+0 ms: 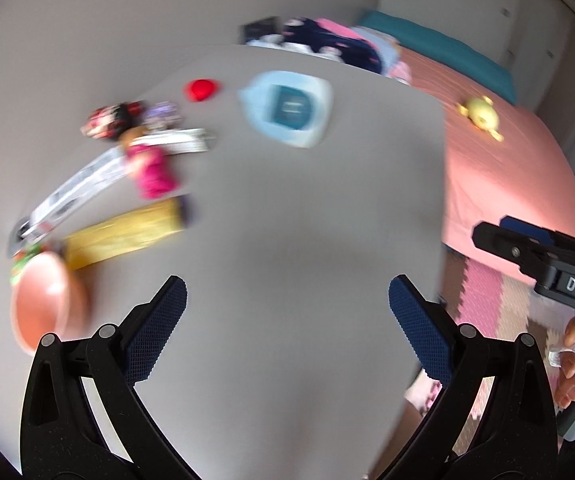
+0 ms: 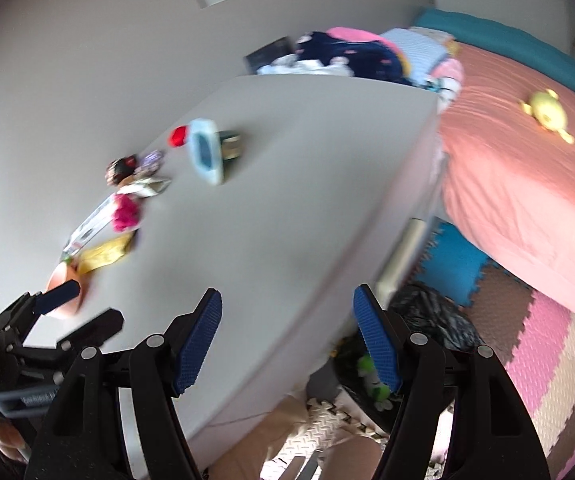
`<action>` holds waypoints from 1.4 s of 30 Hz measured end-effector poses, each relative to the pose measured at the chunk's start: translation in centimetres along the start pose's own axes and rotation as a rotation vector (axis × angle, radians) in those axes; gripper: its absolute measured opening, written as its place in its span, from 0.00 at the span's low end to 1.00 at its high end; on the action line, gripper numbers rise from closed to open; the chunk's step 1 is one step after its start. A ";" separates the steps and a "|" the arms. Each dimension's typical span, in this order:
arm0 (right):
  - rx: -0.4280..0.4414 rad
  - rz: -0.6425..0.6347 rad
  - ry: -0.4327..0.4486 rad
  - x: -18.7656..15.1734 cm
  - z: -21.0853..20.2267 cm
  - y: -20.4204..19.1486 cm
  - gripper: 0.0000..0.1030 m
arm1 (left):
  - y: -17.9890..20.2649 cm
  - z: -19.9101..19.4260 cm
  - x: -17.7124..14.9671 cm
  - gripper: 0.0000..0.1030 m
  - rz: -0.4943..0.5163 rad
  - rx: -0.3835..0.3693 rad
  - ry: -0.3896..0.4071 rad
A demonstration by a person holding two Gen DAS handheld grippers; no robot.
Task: Collect trash
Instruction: 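Move both tools back over the table toward the pink bowl, then grasp the pink bowl rim with the left tool while the right tool grasps the pink doll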
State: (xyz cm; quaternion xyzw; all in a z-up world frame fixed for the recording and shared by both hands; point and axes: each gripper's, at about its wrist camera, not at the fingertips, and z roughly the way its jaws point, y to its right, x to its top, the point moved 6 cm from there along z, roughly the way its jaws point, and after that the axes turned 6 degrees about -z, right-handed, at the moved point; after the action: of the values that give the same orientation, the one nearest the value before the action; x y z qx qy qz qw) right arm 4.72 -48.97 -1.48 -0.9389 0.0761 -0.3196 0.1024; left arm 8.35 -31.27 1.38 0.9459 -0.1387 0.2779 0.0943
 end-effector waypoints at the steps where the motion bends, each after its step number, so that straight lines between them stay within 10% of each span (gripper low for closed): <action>1: 0.008 -0.016 -0.004 0.2 0.3 -1.0 0.67 | -1.7 -0.3 0.0 0.95 -0.027 0.011 0.005; 20: 0.130 -0.243 -0.097 3.5 7.8 -16.3 0.67 | -23.3 -1.9 -1.3 0.94 -0.408 0.218 0.011; 29: 0.105 -0.310 -0.123 6.4 12.0 -21.2 0.63 | -23.4 1.3 -2.2 0.38 -0.354 0.205 -0.092; 42: 0.017 -0.349 -0.176 9.0 17.8 -23.9 0.49 | -22.2 2.1 -1.7 0.19 -0.299 0.201 -0.074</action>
State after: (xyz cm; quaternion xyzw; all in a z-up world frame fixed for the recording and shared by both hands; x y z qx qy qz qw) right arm 24.55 -25.17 -4.25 -0.9614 -0.0997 -0.2496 0.0595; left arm 15.04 -10.46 -3.50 0.9702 0.0284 0.2384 0.0343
